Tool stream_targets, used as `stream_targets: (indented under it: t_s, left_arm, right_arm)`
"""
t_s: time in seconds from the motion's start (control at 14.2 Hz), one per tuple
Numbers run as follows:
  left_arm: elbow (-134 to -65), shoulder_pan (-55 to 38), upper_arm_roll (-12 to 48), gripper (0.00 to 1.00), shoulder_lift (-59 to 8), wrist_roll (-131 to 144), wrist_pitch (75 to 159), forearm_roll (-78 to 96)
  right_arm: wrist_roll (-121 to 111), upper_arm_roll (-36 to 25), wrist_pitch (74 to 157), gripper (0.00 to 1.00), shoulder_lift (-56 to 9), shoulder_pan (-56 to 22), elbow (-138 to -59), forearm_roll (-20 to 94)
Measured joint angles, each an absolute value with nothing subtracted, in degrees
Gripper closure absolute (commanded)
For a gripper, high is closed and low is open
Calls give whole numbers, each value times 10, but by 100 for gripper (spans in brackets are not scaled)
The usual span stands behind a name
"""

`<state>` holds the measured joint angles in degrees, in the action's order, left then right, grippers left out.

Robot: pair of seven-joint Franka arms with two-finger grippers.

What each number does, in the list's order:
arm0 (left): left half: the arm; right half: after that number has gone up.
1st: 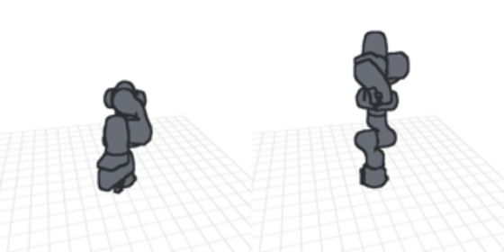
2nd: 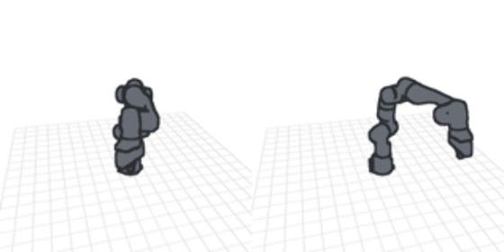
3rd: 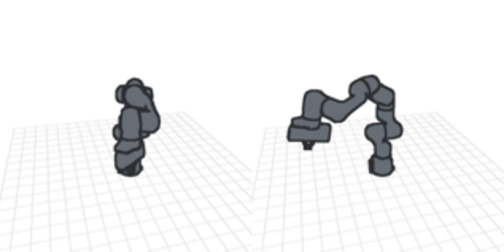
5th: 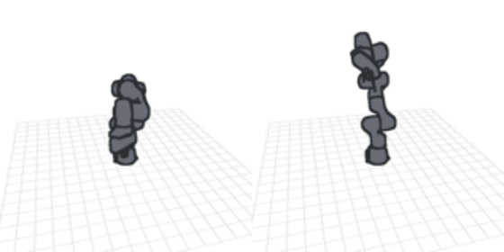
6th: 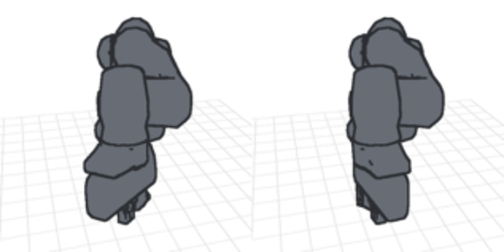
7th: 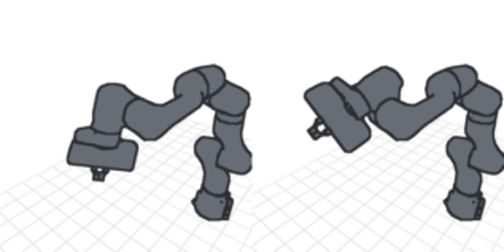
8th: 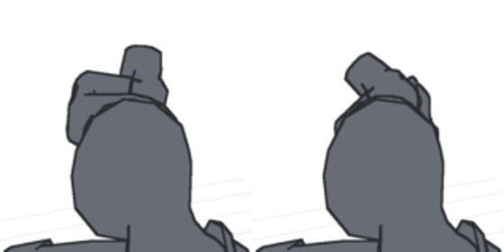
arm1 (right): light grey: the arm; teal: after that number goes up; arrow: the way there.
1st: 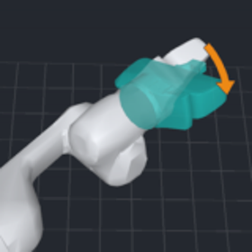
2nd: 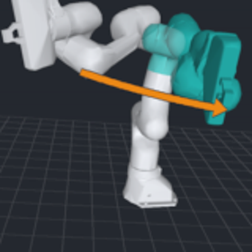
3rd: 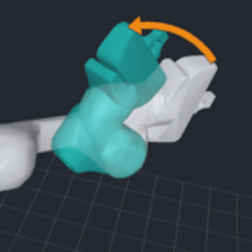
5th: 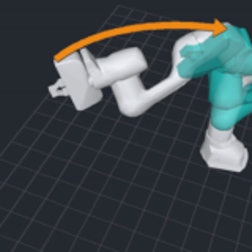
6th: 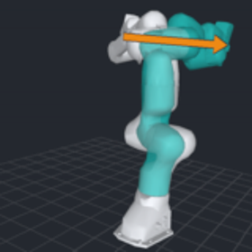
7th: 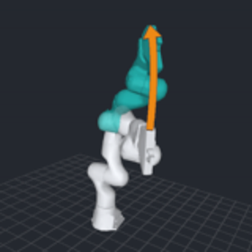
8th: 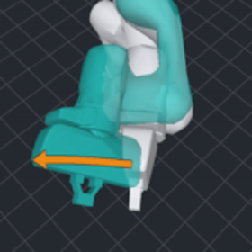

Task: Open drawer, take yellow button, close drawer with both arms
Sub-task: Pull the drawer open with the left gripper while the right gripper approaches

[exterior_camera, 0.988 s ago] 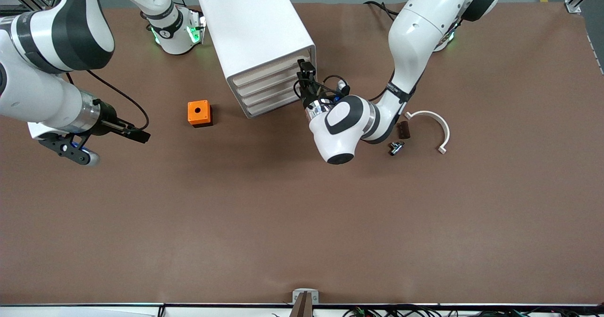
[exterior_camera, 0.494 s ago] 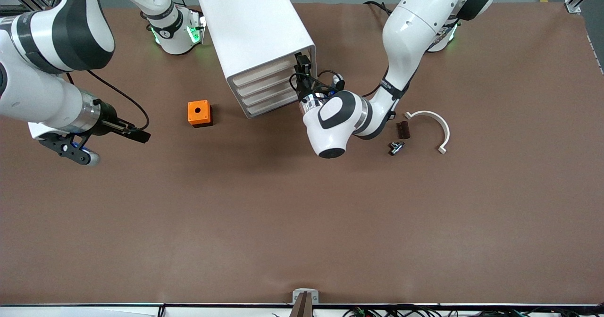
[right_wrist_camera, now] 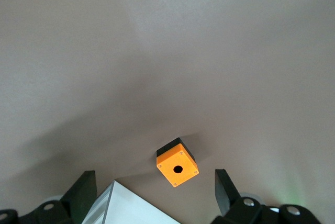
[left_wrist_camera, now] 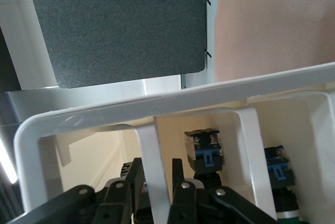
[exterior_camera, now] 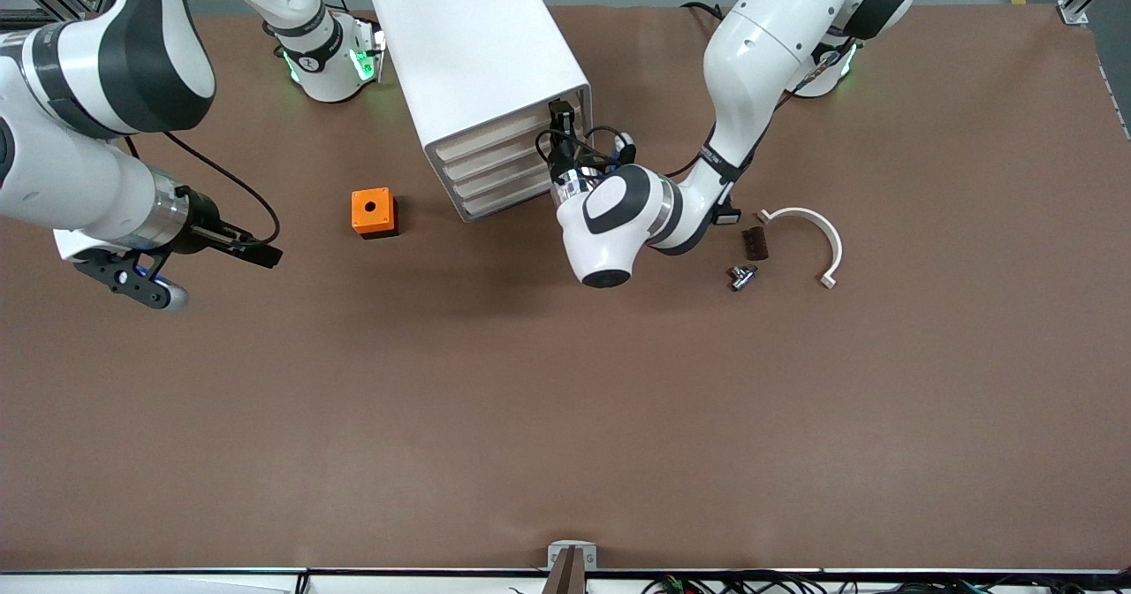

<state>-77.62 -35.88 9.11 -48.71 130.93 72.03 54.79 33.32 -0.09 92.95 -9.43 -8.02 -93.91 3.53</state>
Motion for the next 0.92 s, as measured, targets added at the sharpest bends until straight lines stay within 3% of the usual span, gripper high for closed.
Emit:
stream_targets:
  t_s: [0.49,0.92]
  left_arm:
    - [-776,-358,91,90,-490,1333,719,550]
    - [-776,-335,87,90,-491,1335,720,560]
  right_arm:
    - [352,0,930,0,-94,-88,-940,37]
    - [540,4,945,0,-94,-205,-941,53]
